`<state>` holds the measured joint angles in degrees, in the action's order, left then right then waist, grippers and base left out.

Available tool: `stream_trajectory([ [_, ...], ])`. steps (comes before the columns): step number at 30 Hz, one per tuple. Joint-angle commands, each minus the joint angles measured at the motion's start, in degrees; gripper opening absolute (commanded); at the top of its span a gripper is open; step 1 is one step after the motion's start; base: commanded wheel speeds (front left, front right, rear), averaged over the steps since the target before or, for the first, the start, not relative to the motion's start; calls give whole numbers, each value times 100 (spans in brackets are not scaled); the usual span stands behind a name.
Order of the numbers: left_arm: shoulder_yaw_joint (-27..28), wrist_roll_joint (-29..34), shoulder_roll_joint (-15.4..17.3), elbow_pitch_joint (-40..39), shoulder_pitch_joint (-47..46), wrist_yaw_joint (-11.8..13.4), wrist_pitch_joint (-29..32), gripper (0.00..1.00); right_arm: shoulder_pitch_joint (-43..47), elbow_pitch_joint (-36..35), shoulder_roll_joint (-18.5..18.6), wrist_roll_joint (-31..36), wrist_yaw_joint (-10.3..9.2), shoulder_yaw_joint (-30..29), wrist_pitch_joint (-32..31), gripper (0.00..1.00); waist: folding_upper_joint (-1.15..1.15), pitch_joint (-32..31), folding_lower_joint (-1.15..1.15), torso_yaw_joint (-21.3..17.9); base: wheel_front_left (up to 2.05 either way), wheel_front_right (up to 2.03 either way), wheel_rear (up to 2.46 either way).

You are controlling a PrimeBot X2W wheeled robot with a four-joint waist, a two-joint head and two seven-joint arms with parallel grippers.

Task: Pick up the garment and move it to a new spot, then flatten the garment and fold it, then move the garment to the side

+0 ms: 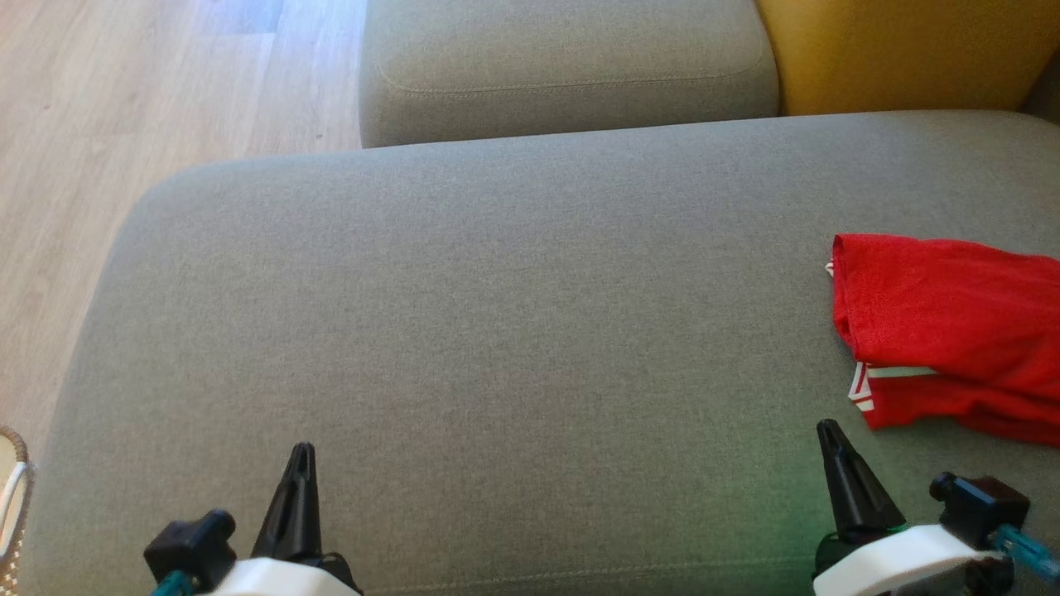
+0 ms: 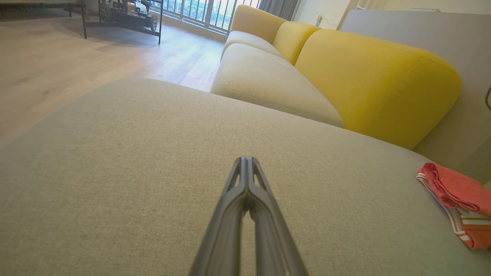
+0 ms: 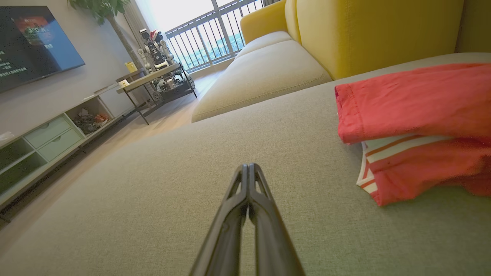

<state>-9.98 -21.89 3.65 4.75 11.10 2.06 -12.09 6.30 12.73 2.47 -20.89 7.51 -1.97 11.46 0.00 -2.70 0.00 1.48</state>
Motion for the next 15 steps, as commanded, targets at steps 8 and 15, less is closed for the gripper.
stream_trajectory([
  [8,175,-621,77,-64,-373,-91,134,0,-386,-144,45,-617,0,-49,-143,0,0,21,0,-11,0,0,0],
  [15,245,-1110,92,9,-471,-154,229,0,-447,-125,50,-1089,-1,-71,-255,0,0,40,0,-20,0,0,0],
])
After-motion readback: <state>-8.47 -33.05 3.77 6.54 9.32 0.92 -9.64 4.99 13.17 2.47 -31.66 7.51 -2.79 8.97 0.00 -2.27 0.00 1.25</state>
